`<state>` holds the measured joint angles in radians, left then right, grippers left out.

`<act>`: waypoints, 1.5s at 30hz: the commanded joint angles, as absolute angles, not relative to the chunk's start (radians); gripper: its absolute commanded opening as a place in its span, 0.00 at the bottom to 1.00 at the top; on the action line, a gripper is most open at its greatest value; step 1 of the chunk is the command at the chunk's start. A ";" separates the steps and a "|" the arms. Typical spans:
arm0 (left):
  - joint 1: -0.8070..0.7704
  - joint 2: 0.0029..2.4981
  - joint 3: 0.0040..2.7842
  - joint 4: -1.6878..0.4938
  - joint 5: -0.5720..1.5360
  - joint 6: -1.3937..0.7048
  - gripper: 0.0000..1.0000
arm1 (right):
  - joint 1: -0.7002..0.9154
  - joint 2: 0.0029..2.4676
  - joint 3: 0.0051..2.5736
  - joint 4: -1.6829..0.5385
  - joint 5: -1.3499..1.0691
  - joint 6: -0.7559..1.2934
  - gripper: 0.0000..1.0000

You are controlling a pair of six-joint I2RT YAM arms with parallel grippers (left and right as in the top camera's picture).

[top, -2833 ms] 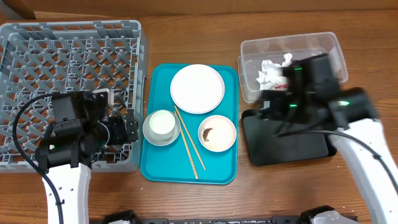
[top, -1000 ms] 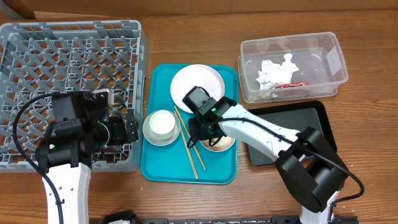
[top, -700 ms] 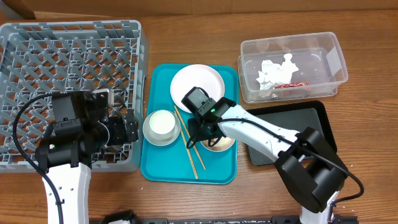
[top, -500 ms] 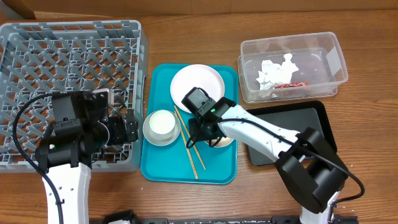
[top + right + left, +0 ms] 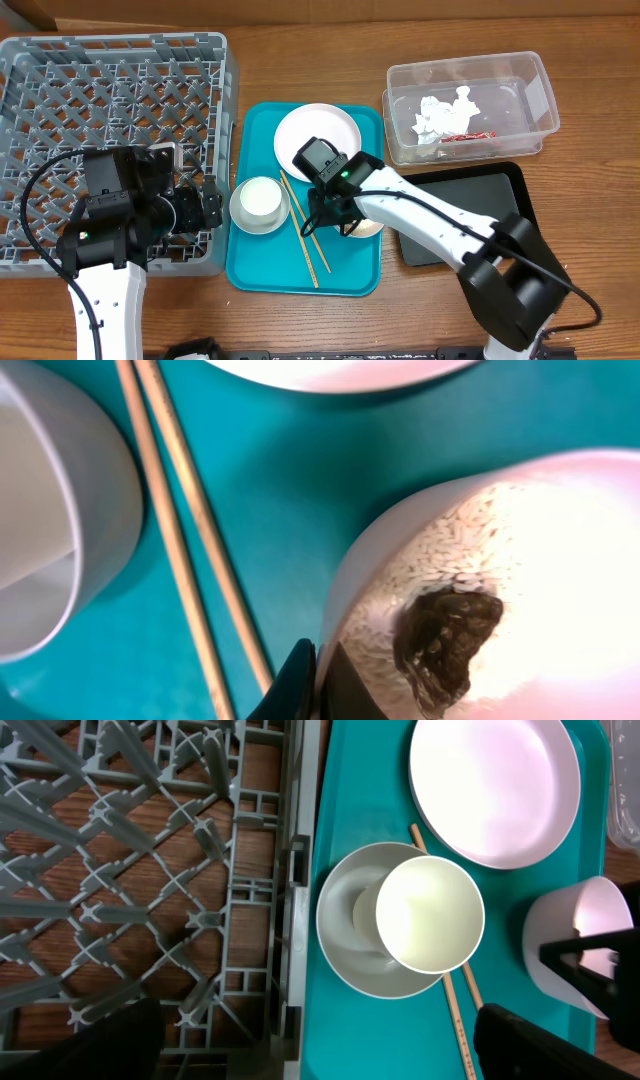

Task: Sort waste into correct bins and load items into the dishwasher
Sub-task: 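Grasp the rim of the rice bowl with the right gripper, then tip the rice bowl over the black tray to dump the rice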

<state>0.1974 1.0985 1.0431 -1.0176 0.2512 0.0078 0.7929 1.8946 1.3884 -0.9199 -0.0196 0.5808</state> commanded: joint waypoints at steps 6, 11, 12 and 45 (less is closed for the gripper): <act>0.202 1.105 1.065 -1.016 0.263 0.019 1.00 | 0.712 1.643 1.441 -0.993 -0.027 0.596 0.04; 0.202 1.105 1.065 -1.016 0.263 0.019 1.00 | 0.539 1.605 1.431 -1.088 -0.135 0.591 0.04; 0.202 1.105 1.065 -1.016 0.263 0.019 1.00 | 0.488 1.605 1.419 -1.087 -0.195 0.550 0.04; 0.202 1.105 1.065 -1.017 0.263 0.019 1.00 | -0.303 1.615 0.887 -0.657 -1.223 0.529 0.04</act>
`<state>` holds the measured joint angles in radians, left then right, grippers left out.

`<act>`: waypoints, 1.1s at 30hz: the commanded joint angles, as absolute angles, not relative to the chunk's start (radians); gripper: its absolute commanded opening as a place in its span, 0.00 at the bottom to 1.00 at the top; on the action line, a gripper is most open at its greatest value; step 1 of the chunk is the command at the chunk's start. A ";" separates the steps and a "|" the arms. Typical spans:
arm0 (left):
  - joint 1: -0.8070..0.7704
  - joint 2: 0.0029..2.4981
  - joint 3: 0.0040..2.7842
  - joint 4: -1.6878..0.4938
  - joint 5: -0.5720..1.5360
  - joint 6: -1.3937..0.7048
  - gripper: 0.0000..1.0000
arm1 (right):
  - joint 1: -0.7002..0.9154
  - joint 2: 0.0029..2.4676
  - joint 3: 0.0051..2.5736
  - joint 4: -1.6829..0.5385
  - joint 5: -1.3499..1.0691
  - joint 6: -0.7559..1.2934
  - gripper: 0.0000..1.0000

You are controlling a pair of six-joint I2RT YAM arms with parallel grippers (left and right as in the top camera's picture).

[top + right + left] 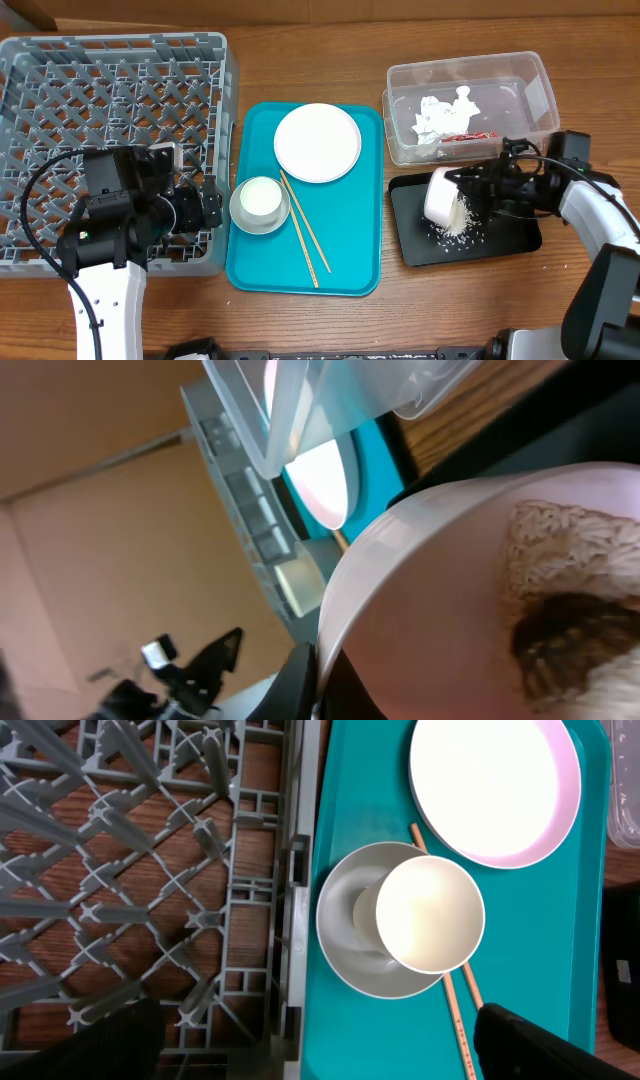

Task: Sort waste into correct bins and load items into the dishwasher
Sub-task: 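Tip the rice bowl over the black tray to dump the rice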

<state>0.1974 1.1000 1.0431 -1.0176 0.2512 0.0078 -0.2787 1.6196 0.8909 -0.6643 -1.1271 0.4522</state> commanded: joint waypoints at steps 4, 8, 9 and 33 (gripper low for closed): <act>0.202 1.105 1.065 -1.018 0.263 0.019 1.00 | -0.333 1.615 0.887 -0.649 -1.292 0.555 0.04; 0.202 1.105 1.065 -1.017 0.263 0.019 1.00 | -0.355 1.615 0.887 -0.620 -1.398 0.554 0.04; 0.202 1.105 1.065 -1.017 0.263 0.019 1.00 | -0.357 1.615 0.888 -0.610 -1.420 0.554 0.04; 0.202 1.105 1.065 -1.019 0.263 0.019 1.00 | -0.377 1.615 0.888 -0.554 -1.570 0.635 0.04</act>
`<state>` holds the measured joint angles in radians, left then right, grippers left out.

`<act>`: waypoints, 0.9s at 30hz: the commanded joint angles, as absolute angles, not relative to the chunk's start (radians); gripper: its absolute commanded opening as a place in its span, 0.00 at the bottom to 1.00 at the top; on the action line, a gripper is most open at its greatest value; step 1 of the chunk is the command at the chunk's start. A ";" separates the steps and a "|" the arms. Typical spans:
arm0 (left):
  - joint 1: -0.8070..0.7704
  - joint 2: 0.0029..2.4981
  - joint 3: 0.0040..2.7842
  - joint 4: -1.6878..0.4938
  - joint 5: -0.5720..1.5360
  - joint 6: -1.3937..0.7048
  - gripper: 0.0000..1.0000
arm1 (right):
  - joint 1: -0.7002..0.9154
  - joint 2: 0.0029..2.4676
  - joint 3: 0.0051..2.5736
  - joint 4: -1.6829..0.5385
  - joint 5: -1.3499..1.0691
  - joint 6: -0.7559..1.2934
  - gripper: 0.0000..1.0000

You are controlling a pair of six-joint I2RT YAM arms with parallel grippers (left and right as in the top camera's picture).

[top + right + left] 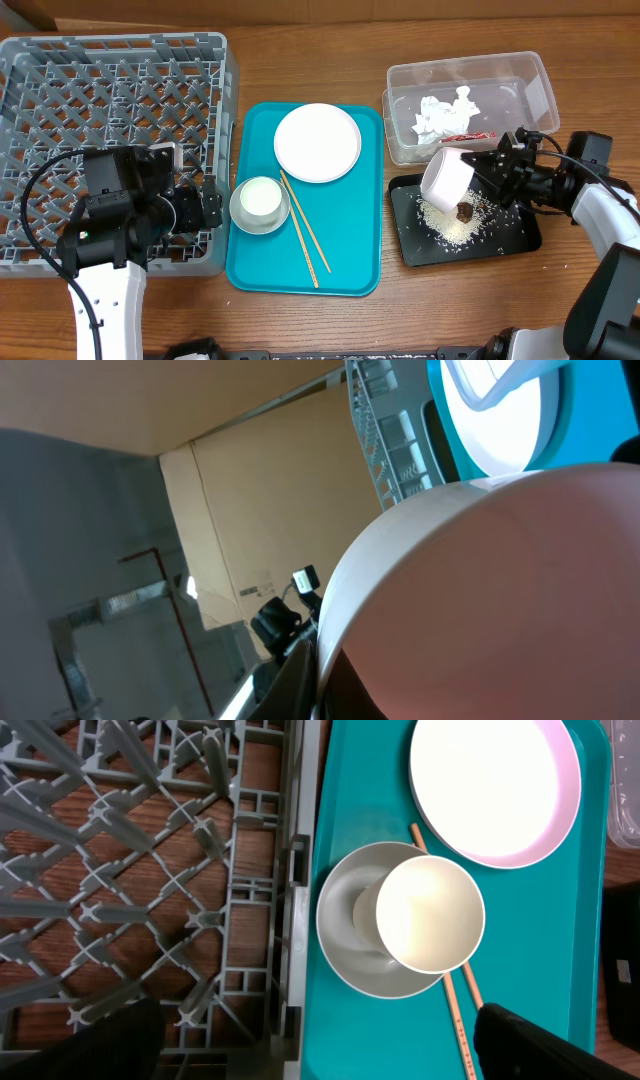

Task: Sort waste into correct bins and load items into the dishwasher
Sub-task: 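Tip the rice bowl over the black tray to dump the rice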

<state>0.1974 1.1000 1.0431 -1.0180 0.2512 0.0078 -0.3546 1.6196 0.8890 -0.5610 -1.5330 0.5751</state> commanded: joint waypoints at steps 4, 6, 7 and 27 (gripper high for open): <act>0.202 1.105 1.065 -1.020 0.263 0.019 1.00 | -0.435 1.615 0.888 -0.552 -1.570 0.667 0.04; 0.202 1.105 1.065 -1.020 0.263 0.019 1.00 | -0.472 1.615 0.888 -0.552 -1.570 0.667 0.04; 0.202 1.105 1.065 -1.020 0.263 0.019 1.00 | -0.492 1.615 0.888 -0.551 -1.570 0.667 0.04; 0.202 1.105 1.065 -1.020 0.263 0.019 1.00 | -0.269 1.559 1.016 -0.787 -1.103 0.215 0.04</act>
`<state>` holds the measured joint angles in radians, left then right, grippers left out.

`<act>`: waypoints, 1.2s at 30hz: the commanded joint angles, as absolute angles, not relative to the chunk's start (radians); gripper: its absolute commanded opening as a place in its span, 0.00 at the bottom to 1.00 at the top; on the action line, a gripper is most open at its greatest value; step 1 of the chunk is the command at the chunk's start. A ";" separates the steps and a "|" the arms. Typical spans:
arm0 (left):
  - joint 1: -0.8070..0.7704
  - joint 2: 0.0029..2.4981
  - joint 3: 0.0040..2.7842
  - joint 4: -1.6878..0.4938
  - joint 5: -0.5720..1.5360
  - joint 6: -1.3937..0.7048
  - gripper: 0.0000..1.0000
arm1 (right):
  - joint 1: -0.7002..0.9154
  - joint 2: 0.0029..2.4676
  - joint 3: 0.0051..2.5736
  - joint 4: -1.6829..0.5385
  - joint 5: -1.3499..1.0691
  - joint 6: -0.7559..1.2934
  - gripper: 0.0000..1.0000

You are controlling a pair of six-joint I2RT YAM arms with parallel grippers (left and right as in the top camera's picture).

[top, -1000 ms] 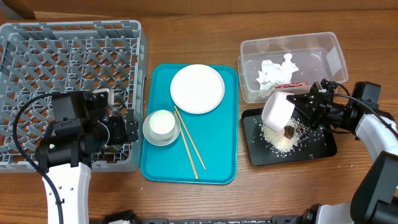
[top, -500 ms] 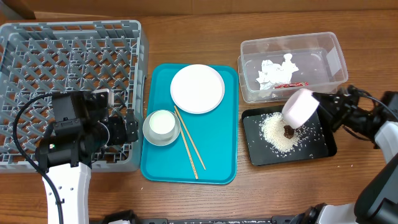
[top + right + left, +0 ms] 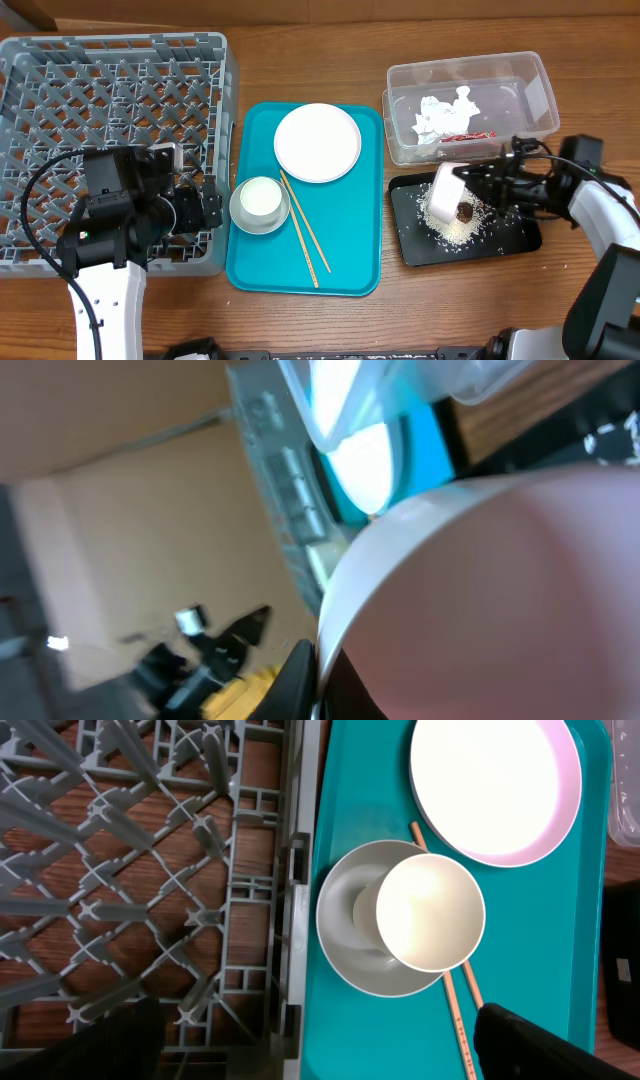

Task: Sort waste into correct bins and load items into the dishwasher
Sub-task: 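Tip the rice bowl over the black tray to dump the rice, then place the emptied bowl onto the white plate with the right gripper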

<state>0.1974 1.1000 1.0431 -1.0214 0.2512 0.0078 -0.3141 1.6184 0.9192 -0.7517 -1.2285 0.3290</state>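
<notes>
My right gripper (image 3: 474,184) is shut on the rim of a white bowl (image 3: 446,190), held tipped on its side over the black tray (image 3: 510,235). Rice and a brown lump (image 3: 463,211) lie on that tray. In the right wrist view the bowl (image 3: 500,590) fills the frame, with one finger (image 3: 300,670) on its rim. My left gripper (image 3: 205,210) stands open over the edge between the grey dish rack (image 3: 110,100) and the teal tray (image 3: 350,270). A white cup (image 3: 430,913) sits in a grey bowl (image 3: 345,940), beside chopsticks (image 3: 462,1010) and a white plate (image 3: 495,790).
A clear bin (image 3: 470,100) holding crumpled paper and a red wrapper stands behind the black tray. The dish rack (image 3: 140,870) takes up the left of the table. Wooden table (image 3: 300,60) shows around everything.
The right gripper has brought the tipped bowl a little lower over the black tray. The rice and lump lie as before. The left arm has not moved.
My right gripper was shut on the bowl of rice and a brown lump on the teal tray. Then it held the bowl on its side over the black tray, rice falling out. Then rice and lump lay on the tray, as now.
</notes>
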 commanded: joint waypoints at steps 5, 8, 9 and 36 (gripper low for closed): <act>0.202 1.105 1.065 -1.020 0.263 0.019 1.00 | -0.138 1.540 1.180 -0.965 -0.832 0.109 0.04; 0.202 1.105 1.065 -1.019 0.263 0.019 1.00 | -0.037 1.540 1.237 -1.007 -0.653 0.100 0.04; 0.202 1.105 1.065 -1.019 0.263 0.019 1.00 | 0.011 1.540 1.248 -1.006 -0.596 0.100 0.04; 0.202 1.105 1.065 -1.020 0.263 0.019 1.00 | 0.675 1.831 1.251 -0.314 -0.157 -0.034 0.04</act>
